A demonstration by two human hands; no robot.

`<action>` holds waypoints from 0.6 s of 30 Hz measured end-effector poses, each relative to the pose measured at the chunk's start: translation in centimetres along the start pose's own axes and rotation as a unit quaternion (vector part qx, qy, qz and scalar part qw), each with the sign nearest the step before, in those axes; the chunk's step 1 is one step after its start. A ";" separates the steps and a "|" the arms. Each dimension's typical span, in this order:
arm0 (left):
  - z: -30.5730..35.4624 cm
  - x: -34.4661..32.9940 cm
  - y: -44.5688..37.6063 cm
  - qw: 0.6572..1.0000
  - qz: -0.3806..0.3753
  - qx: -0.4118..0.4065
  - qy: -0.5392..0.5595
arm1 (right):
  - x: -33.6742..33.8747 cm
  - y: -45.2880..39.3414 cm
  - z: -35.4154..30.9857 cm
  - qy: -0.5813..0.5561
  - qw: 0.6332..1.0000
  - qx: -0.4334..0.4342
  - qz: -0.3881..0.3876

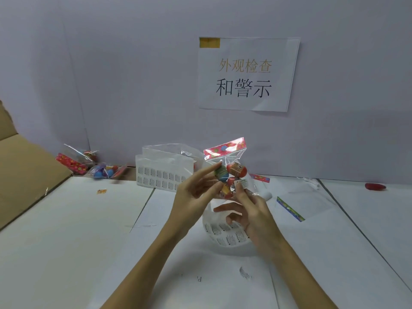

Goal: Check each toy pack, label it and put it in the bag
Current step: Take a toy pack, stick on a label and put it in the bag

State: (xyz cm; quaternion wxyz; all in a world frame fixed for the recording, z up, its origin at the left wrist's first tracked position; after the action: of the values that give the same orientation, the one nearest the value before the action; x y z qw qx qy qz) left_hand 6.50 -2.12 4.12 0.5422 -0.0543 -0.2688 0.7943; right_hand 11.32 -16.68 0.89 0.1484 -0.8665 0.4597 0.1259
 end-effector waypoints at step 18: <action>-1.1 0.7 0.0 0.987 0.043 -0.025 -0.150 | 13.2 3.3 -9.0 -0.457 0.833 0.233 0.207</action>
State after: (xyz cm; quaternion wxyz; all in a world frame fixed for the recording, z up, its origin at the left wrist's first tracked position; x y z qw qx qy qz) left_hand 6.64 -1.11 3.30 0.4599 0.0404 -0.3644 0.8087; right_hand 16.46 -31.83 4.11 0.5092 -0.5346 0.5242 0.4244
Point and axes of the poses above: each hand's wrist, its own y-axis away from the middle knuckle, its own x-axis out of the back of the hand, z = x × y, the point moved 7 cm from there along -y, towards the middle knuckle, and after that the axes turned 12 degrees about -y, right-handed, at the moved point
